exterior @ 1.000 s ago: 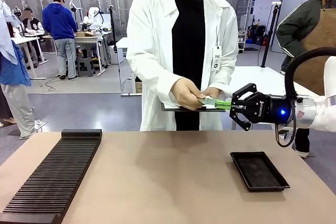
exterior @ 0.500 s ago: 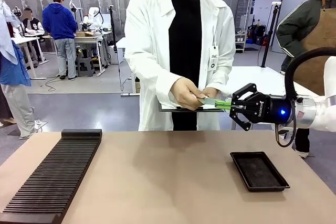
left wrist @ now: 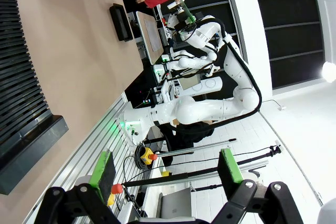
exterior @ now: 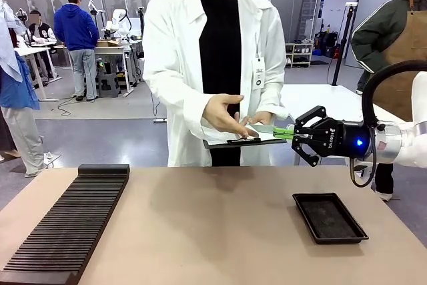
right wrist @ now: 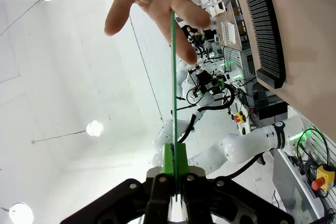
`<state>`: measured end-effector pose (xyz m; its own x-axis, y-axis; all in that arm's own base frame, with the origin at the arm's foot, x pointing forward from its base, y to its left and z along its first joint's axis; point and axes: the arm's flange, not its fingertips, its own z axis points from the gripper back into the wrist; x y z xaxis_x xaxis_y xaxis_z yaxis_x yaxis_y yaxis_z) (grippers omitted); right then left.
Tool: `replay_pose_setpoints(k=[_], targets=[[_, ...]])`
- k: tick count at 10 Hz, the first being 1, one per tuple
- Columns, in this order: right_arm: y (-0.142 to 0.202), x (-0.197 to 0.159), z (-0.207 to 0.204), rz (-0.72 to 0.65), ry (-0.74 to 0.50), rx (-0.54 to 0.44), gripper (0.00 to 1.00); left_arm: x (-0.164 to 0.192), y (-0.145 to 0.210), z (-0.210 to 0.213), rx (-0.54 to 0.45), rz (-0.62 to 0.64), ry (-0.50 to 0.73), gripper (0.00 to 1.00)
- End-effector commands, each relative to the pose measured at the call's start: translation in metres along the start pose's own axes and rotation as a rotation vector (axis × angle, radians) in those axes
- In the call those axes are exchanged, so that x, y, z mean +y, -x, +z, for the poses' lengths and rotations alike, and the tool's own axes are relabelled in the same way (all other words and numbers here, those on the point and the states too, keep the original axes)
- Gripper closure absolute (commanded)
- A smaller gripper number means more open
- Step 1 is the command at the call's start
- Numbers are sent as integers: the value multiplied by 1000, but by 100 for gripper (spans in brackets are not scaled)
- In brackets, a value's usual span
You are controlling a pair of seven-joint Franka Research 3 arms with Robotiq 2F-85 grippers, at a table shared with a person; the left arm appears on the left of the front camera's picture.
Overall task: Inspect the PCB.
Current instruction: Place the Blank PCB in the ESD tray.
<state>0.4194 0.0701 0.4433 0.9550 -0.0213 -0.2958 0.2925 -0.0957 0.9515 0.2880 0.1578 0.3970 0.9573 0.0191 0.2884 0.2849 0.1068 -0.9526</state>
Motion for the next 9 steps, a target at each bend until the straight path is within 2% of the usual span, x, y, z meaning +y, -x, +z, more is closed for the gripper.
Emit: replay_pose_setpoints(k=[1, 9], targets=[[0, 2, -1, 2, -2, 1, 100, -4, 0, 0, 3, 4, -8, 0], [0, 2, -1, 2, -2, 1, 100, -4, 0, 0, 3, 4, -8, 0]])
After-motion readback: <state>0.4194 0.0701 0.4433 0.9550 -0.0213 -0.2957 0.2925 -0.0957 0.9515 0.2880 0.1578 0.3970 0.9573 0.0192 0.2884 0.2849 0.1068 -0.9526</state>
